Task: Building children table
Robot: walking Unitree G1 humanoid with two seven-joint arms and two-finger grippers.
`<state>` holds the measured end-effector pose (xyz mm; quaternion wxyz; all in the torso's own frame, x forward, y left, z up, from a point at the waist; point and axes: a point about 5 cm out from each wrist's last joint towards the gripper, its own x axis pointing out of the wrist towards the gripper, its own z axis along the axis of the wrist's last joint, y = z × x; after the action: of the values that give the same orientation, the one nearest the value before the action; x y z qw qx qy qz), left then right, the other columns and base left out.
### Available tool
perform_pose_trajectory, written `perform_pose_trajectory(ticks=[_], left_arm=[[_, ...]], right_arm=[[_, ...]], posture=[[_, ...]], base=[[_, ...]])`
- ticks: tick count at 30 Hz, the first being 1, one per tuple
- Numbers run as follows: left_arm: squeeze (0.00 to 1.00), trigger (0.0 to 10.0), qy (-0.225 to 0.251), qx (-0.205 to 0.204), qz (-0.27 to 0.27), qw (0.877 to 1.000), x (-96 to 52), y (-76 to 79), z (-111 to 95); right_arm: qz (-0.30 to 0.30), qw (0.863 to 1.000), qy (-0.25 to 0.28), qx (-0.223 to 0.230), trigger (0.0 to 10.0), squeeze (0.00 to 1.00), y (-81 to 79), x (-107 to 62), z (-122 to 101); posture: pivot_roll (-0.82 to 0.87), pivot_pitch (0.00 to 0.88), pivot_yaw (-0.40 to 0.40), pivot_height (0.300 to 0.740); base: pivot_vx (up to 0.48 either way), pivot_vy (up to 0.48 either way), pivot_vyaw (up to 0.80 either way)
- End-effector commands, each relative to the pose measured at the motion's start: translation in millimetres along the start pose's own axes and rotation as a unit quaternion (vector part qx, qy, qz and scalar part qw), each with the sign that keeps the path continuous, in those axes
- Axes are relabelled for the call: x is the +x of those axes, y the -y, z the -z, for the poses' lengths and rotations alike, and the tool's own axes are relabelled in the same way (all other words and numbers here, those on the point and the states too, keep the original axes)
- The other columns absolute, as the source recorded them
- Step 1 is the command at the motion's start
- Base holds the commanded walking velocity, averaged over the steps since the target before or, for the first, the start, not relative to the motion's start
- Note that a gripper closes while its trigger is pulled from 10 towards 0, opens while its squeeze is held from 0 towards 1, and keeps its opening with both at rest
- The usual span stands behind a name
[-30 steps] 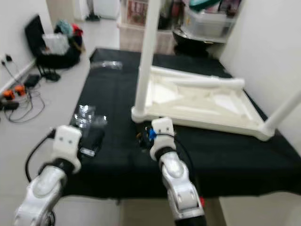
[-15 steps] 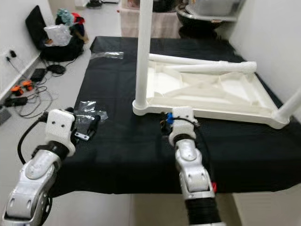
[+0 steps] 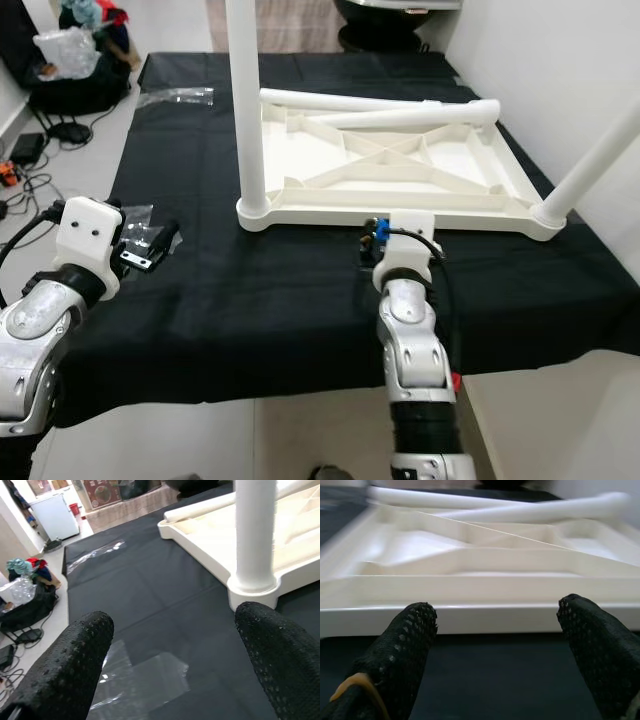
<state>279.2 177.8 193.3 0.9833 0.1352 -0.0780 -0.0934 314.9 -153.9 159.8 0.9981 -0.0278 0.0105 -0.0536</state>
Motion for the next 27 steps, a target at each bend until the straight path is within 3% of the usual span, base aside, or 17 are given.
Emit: perform_pose_trajectory(ticks=[1,5,10,23,27], left_arm=[[0.00,10.0,0.008,-0.018,0.017,1.000,-1.2,18.2,-5],[0.00,10.0,0.010,-0.037,0.023,0.999,-3.6,31.1,-6],[0.00,10.0,0.006,-0.066,0.022,0.998,-10.0,46.5,-3],[0.00,10.0,-0.014,-0.057,0.004,0.998,-11.3,46.7,4],[0.00,10.0,-0.025,-0.065,0.002,0.998,-13.0,46.5,6]], right_arm=[[-0.046,0.999,0.014,0.010,10.0,0.00,-14.7,-7.0,-1],[-0.073,0.997,0.018,0.025,10.0,0.00,-24.0,-13.2,0],[-0.077,0.997,0.018,0.017,10.0,0.00,-27.9,-15.8,2],[-0.085,0.996,0.020,0.020,10.0,0.00,-28.7,-11.2,1],[-0.087,0.996,0.022,0.021,10.0,0.00,-29.7,-10.2,1]], posture=[[0.10,0.120,-0.048,0.740],[0.10,0.115,-0.054,0.740],[0.09,0.089,-0.059,0.740],[0.09,0.082,-0.068,0.740],[0.09,0.083,-0.071,0.740]], base=[[0.000,0.000,-0.44],[0.000,0.000,-0.62],[0.125,-0.111,0.00],[0.355,-0.314,0.00],[0.000,0.000,0.00]])
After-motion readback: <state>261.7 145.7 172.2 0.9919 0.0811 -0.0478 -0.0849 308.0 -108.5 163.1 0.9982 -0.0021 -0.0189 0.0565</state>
